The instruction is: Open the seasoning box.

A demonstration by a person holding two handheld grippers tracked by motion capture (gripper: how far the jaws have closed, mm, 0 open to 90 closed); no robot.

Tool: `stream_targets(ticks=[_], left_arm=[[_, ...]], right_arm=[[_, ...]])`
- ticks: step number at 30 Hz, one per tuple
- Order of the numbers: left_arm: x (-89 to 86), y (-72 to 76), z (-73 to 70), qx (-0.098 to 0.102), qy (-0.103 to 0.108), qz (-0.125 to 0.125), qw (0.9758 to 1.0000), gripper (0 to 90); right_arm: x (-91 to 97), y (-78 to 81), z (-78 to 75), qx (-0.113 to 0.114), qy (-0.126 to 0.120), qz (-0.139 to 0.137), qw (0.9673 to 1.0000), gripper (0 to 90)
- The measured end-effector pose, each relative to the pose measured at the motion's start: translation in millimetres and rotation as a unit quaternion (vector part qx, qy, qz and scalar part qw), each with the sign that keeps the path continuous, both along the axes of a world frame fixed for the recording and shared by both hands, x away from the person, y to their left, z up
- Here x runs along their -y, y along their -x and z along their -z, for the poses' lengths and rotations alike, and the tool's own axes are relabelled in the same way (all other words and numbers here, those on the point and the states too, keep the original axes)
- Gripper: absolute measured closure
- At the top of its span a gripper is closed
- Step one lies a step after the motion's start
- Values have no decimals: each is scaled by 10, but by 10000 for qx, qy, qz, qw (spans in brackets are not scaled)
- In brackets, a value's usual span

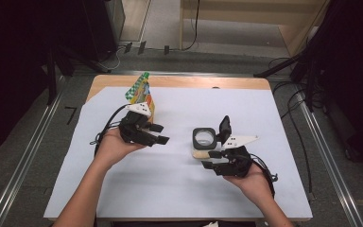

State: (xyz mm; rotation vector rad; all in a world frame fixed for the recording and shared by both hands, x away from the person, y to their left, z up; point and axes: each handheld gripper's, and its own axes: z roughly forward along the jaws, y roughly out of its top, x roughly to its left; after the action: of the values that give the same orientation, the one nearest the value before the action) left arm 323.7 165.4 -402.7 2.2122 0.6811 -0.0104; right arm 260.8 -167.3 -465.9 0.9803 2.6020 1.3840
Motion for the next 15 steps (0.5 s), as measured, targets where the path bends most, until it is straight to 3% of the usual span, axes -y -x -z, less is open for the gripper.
stream_targets(ticks=[9,11,15], left_arm=[[-270,27,-37,32,-22,-379,9993,440],[-328,40,-47,123,-59,-470,9988,444],[-449,53,-65,132,23,-644,9978,446]], right_arm=[[-95,-14,-3,44,24,-179,9998,527],[-108,-19,1,38,33,-206,9998,528],[-138,-24,6,28,45,-257,9997,529]])
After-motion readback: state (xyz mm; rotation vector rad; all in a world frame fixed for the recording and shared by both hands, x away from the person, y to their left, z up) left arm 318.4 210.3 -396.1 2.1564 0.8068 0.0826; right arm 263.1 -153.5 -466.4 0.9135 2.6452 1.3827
